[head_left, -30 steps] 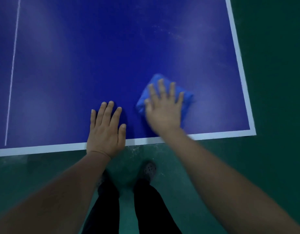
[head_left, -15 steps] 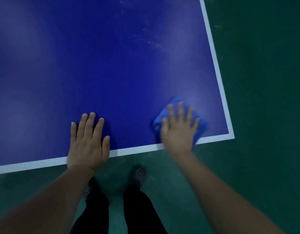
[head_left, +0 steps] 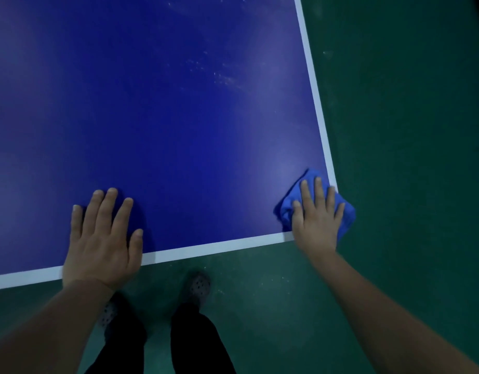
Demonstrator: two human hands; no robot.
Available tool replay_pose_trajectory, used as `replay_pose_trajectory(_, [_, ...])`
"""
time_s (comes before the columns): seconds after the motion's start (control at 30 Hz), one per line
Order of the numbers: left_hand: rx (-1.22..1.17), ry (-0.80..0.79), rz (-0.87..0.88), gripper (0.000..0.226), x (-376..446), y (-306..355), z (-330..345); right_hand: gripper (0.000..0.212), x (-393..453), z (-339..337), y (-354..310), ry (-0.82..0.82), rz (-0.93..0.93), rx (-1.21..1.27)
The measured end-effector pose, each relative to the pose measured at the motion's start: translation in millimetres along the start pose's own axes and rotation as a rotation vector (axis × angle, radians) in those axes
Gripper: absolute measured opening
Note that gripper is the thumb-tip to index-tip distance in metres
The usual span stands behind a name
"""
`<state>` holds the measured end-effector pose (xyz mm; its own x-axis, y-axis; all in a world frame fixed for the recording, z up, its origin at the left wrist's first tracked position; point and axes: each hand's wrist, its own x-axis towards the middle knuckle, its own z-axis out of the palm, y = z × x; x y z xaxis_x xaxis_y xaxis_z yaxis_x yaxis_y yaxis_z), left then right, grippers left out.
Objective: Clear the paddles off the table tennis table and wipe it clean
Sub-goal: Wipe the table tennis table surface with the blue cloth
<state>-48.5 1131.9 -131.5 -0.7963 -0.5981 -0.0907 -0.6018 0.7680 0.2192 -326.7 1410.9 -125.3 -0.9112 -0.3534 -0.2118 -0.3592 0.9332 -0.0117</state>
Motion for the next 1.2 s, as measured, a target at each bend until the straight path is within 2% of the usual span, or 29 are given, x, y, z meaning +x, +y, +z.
replay_pose_trajectory(0.07, [0.014, -0.004, 0.004, 0.068, 0, -1, 1, 0.062, -14, 3, 6, -0.042, -0.044, -0.022])
replay_pose_trajectory(0.13, [0.026, -0.003, 0.008, 0.068, 1, -2, 2, 0.063, 9, -2, 9, -0.064, -0.060, -0.026])
replay_pose_trajectory(0.3, [0.023, 0.035, 0.019, 0.069, 4, -3, 7, 0.057, 86, -17, -11, -0.005, 0.049, 0.045])
replay_pose_trajectory(0.43, [-0.008, 0.064, 0.011, 0.068, 4, -2, 8, 0.060, 37, -7, 2, -0.011, 0.047, 0.039])
replay_pose_trajectory(0.57, [-0.001, 0.061, 0.019, 0.068, 3, -4, 10, 0.068, -7, 0, 12, -0.085, 0.129, 0.035])
replay_pose_trajectory(0.77, [0.046, 0.004, 0.016, 0.069, 4, -4, 7, 0.058, 92, -22, -39, -0.003, 0.180, 0.120])
replay_pose_trajectory(0.83, [0.050, -0.001, 0.020, 0.068, 3, -3, 5, 0.058, 91, -20, -56, -0.004, 0.140, 0.110])
replay_pose_trajectory(0.97, [0.042, -0.004, 0.014, 0.068, 2, -3, 4, 0.062, 10, -1, -57, -0.002, -0.091, -0.031])
replay_pose_trajectory(1.1, [0.049, -0.014, 0.016, 0.067, 1, -1, 2, 0.063, 0, 2, -63, -0.058, -0.005, -0.029])
replay_pose_trajectory(1.2, [0.061, -0.018, 0.025, 0.067, 2, -1, 1, 0.059, 20, -1, -109, -0.039, -0.014, -0.001])
